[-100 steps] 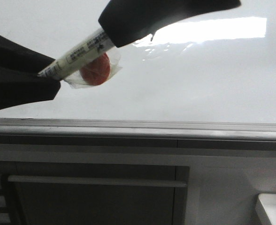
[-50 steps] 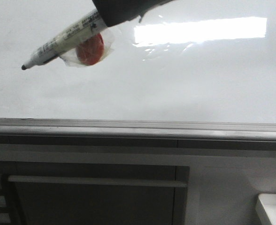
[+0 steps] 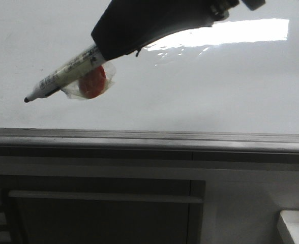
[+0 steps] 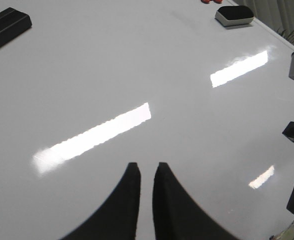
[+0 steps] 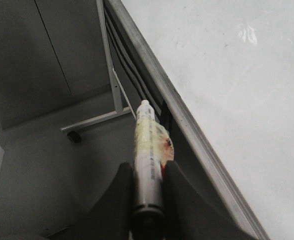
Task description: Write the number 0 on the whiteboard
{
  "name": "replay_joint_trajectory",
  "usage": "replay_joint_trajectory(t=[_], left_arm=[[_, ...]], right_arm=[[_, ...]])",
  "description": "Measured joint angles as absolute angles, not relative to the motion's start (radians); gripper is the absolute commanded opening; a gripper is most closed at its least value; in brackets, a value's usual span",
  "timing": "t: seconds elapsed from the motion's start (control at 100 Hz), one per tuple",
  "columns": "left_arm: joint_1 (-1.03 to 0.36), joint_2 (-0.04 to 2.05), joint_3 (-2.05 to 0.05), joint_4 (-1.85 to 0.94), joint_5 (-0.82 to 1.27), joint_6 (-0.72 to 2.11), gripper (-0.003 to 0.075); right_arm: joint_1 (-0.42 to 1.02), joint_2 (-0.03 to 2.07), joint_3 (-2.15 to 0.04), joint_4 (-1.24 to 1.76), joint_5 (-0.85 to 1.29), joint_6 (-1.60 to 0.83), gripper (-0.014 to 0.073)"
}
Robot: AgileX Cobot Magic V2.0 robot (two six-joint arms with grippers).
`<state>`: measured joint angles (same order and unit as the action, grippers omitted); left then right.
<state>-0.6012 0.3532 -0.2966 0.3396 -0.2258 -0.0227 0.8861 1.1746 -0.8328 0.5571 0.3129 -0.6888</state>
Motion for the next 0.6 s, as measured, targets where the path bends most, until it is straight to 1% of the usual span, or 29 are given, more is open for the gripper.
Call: replay_joint_trajectory(t=[0.36,0.6], left_arm=[[-0.590,0.353,-0.297,0.338,-0.224,-0.023,-0.0020],[-0.590,0.353,-0.297,0.295,-0.210,-0.023,-0.0020]], right_arm=[[0.776,1.197,-0.903,0.573,0.341,-0.639,-0.0071],[0.759,1.251,-0.961,0.562,0.371,-0.637,-0.0070]])
